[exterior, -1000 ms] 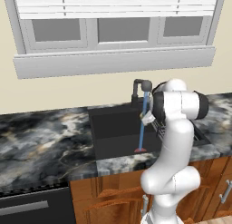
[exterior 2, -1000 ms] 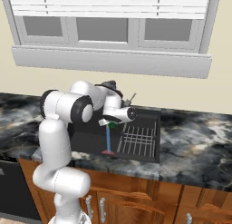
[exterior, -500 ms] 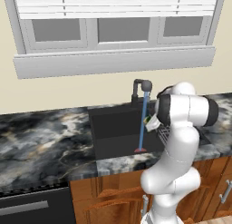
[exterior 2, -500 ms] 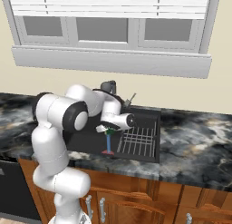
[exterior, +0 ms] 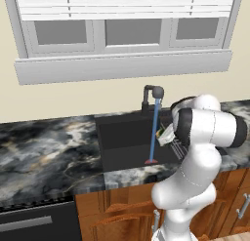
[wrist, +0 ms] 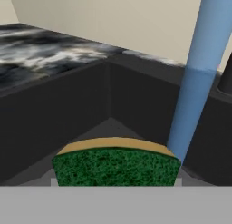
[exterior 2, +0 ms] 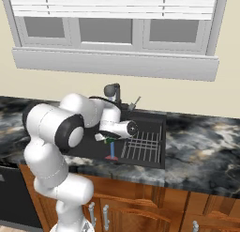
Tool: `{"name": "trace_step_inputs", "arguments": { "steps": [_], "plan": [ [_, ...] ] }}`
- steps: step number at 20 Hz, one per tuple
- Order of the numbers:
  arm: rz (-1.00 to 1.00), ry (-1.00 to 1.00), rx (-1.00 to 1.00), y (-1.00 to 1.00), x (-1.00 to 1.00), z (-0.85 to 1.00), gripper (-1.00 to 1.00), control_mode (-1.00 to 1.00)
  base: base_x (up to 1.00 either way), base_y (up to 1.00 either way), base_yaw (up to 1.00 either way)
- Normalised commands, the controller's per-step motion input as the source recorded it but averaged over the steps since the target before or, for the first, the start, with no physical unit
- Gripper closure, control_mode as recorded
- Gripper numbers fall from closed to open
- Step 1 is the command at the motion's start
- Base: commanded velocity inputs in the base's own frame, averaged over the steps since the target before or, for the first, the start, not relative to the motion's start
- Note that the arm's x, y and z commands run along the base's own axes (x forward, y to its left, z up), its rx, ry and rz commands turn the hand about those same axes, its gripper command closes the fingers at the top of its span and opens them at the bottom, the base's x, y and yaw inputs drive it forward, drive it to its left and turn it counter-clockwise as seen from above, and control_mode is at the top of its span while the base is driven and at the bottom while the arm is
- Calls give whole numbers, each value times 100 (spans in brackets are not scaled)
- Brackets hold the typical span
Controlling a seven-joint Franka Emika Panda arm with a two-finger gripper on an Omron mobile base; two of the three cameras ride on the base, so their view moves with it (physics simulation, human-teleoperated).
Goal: Soak the sponge with water for a few seconds and then drop it inside the sink.
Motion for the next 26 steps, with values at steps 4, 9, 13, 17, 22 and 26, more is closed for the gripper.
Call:
{"name": "trace_step_inputs", "arguments": {
  "steps": [4, 9, 13, 17, 22, 26],
  "plan": [
    [-11, 15, 0, 7, -34, 26, 100, -100, 0, 0, 0],
    [-15, 15, 0, 10, -21, 25, 100, -100, 0, 0, 0],
    [-17, 10, 0, 19, -14, 29, 100, -100, 0, 0, 0],
    [-16, 9, 0, 13, -14, 24, 100, -100, 0, 0, 0],
    [-19, 11, 0, 14, -4, 14, 100, -100, 0, 0, 0],
    [-20, 14, 0, 12, -5, 8, 100, -100, 0, 0, 0]
  ]
}}
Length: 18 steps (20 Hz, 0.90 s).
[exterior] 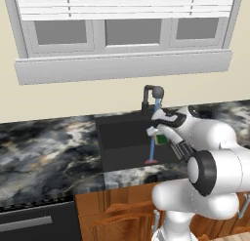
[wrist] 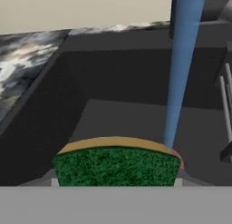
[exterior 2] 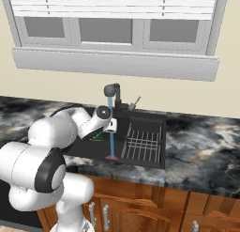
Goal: Soak the sponge with water for a few seconds and then drop it inside the sink.
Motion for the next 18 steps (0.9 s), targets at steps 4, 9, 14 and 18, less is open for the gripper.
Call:
{"name": "trace_step_inputs", "arguments": {
  "steps": [4, 9, 14, 18],
  "plan": [
    [-18, 18, 0, 18, -3, 2, 100, -100, 0, 0, 0],
    [-14, 18, 0, 11, -10, 17, 100, -100, 0, 0, 0],
    [-10, 20, 0, 0, 0, 27, 100, -100, 0, 0, 0],
    [-8, 19, 0, 11, 0, 14, 100, -100, 0, 0, 0]
  ]
}}
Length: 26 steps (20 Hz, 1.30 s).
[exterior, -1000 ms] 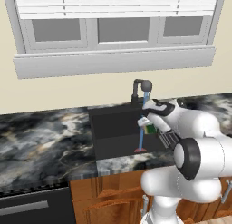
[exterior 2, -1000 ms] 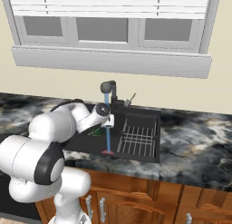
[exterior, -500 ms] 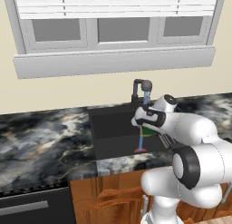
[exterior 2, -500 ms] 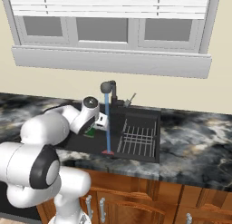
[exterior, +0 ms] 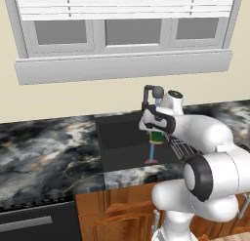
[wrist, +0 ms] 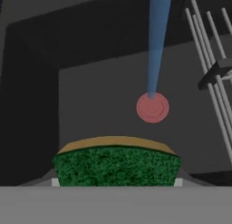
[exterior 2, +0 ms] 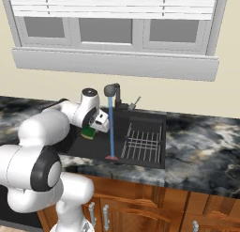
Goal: Soak the sponge with water for a few seconds and then drop it inside the sink.
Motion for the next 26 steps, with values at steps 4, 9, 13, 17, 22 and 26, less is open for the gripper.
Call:
{"name": "trace_step_inputs", "arguments": {
  "steps": [4, 9, 13, 17, 22, 26],
  "plan": [
    [-4, 9, 0, 30, 0, 0, 100, -100, 0, 0, 0],
    [0, 0, 0, 39, 0, 0, 100, -100, 0, 0, 0],
    [0, 0, 0, 38, 23, -2, 100, -100, 0, 0, 0],
    [-3, 0, -4, 22, 48, -1, 100, -100, 0, 0, 0],
    [-6, 0, -8, 16, 49, -3, 100, -100, 0, 0, 0],
    [-11, 1, -7, 4, 58, -19, 100, -100, 0, 0, 0]
  ]
}}
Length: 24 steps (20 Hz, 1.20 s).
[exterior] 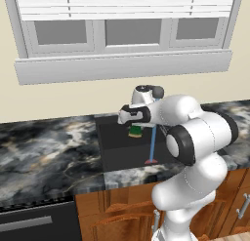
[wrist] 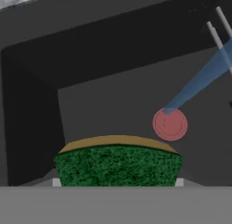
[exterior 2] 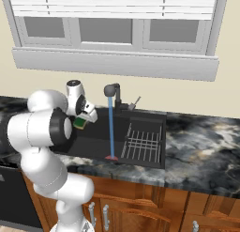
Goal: Soak the sponge with water for a few seconds and then drop it inside the sink.
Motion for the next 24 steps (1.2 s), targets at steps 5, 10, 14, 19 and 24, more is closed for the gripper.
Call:
{"name": "trace_step_inputs", "arguments": {
  "steps": [5, 10, 14, 19, 24],
  "plan": [
    [-10, 0, -1, 0, 55, -24, 100, -100, 0, 0, 0],
    [-9, 0, 0, 0, 37, -25, 100, -100, 0, 0, 0],
    [-8, 4, 0, 0, 5, -23, 100, -100, 0, 0, 0],
    [-8, 14, 0, 0, 0, -27, 100, -100, 0, 0, 0],
    [-7, 11, 0, 0, 0, -35, 100, -100, 0, 0, 0]
  ]
}}
